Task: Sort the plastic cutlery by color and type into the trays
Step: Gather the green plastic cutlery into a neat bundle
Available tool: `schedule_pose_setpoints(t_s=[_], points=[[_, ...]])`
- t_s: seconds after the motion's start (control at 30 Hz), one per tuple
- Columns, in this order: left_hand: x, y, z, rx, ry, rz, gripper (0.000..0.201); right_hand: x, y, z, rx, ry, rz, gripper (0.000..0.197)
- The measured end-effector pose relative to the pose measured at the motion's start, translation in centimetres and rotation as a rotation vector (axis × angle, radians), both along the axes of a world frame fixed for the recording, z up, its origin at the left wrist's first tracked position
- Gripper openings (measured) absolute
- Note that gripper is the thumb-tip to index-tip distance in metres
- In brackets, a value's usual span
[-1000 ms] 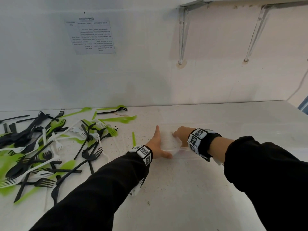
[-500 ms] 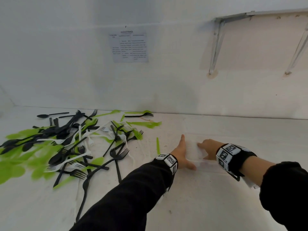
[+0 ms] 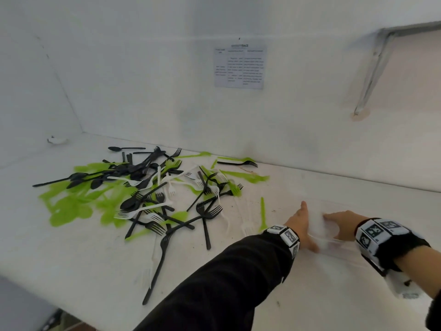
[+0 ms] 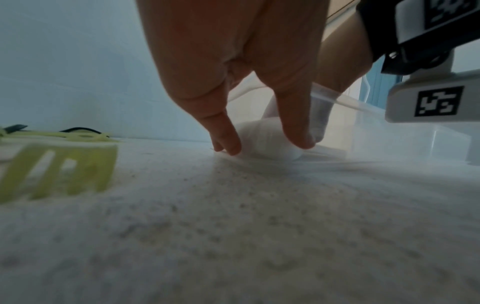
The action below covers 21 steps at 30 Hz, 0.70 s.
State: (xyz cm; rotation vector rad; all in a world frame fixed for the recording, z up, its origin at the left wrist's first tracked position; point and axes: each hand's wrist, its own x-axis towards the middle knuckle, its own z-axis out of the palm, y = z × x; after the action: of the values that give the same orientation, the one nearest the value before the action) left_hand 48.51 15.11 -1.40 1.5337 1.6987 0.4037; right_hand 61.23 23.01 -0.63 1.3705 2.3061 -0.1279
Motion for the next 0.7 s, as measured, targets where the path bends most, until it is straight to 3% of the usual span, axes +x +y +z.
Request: schedule_pose_setpoints(t_s=[0.13, 0.7], points=[[0.0, -0.3, -0.1, -0.034, -0.096, 0.043, 0.111, -0.4, -0.3, -0.2, 0.027, -0.021, -0.014, 0.066], [-0.1, -0.4, -0.5, -0.016, -0.055, -0.033, 0.106, -1.4, -1.4, 0.2, 0.069, -0.073, -0.046, 0.062]])
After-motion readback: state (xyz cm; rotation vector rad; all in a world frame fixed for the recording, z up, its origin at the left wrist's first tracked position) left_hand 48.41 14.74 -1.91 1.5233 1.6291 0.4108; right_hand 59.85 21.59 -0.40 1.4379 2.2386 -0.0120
